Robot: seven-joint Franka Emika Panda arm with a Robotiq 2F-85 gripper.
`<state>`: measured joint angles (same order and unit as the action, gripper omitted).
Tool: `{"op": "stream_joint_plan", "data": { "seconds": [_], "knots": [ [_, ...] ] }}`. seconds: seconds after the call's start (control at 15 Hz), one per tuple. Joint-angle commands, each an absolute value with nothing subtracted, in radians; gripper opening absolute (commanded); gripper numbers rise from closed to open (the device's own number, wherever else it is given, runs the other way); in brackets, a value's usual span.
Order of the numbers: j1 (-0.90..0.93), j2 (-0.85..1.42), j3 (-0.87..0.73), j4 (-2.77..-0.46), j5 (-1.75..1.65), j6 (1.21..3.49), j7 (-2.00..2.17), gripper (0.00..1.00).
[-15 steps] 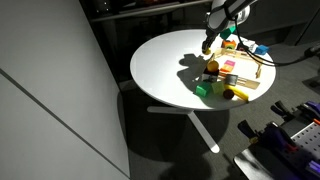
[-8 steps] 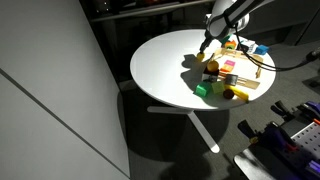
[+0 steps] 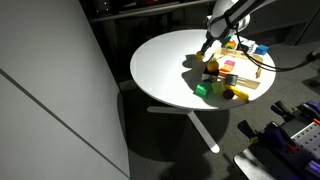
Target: Remove the lemon from the box
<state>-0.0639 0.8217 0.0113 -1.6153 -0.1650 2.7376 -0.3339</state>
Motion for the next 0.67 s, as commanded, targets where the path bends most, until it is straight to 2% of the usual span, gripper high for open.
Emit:
{"op": "stream_joint_plan", "data": {
  "seconds": [0.0, 0.6],
  "knots": [
    [-0.028, 0.767, -0.027, -1.627, -0.182, 2.629, -0.267, 1.0],
    [0.022, 0.666, -0.067, -1.582, -0.183, 2.241, -0.13, 1.0]
  ]
}}
